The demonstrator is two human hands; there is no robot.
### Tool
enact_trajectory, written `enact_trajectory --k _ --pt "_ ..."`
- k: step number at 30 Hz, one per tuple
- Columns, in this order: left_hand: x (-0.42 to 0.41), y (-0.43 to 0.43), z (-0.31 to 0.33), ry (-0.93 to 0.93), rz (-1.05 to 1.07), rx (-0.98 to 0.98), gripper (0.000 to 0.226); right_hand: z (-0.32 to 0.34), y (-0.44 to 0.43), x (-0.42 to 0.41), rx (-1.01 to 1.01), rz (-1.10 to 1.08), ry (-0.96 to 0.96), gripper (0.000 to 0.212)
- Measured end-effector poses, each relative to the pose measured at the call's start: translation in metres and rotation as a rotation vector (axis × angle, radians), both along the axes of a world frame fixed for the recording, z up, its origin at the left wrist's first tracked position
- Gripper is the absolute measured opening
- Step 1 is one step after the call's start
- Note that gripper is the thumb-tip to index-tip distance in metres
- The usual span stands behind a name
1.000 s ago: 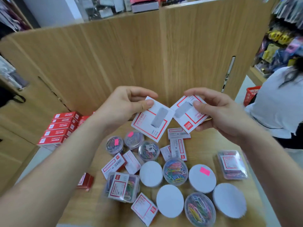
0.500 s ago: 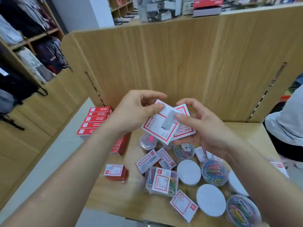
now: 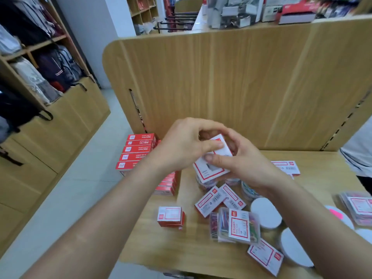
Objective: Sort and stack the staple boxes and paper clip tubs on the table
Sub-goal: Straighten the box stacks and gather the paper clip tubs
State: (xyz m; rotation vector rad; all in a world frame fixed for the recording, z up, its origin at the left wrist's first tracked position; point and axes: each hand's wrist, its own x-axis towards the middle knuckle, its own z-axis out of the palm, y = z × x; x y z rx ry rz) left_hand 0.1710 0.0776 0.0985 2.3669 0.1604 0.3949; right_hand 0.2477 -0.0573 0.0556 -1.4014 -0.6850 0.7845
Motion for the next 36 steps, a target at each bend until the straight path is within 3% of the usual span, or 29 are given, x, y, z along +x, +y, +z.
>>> enact_trajectory --k 2,5,7,9,11,14,16,23,28,32,36 --pt "-0.004 0.016 -0.001 -0.049 0.06 -0.008 0.044 -0.002 0.003 0.003 -0.014 -0.06 0.082 0.041" --pt "-0.013 0.039 -0.005 0.137 0.018 -0.156 0.059 -0.008 0.005 0.009 -0.003 -0.09 0.129 0.032" --pt "-0.013 0.046 -0.015 0.222 -0.031 -0.116 0.058 -0.009 0.011 0.01 0.042 -0.065 0.157 0.037" --pt "-0.008 0.051 -0.025 0.175 0.004 -0.095 0.049 -0.009 0.021 0.011 0.065 -0.033 0.108 0.04" --pt "-0.004 0.058 -0.033 0.129 0.086 -0.064 0.042 -0.012 0.032 0.019 -0.025 -0.069 -0.164 0.037" --pt "0.001 0.065 -0.047 0.127 0.2 0.079 0.039 -0.019 0.051 0.034 -0.324 -0.177 -0.677 0.036" --pt "0.006 0.067 -0.059 0.139 0.243 0.087 0.039 -0.025 0.06 0.039 -0.443 -0.193 -0.771 0.037" --pt "0.01 0.082 -0.088 0.165 0.309 0.146 0.053 -0.045 0.077 0.042 -0.617 -0.144 -0.904 0.048" --pt "0.013 0.089 -0.088 0.266 0.294 0.252 0.071 -0.054 0.079 0.041 -0.602 -0.185 -0.914 0.053" --pt "0.019 0.086 -0.093 0.254 0.292 0.14 0.07 -0.057 0.079 0.043 -0.675 -0.194 -0.959 0.063" --pt "0.022 0.084 -0.098 0.191 0.31 0.097 0.064 -0.063 0.081 0.041 -0.616 -0.185 -0.879 0.062"
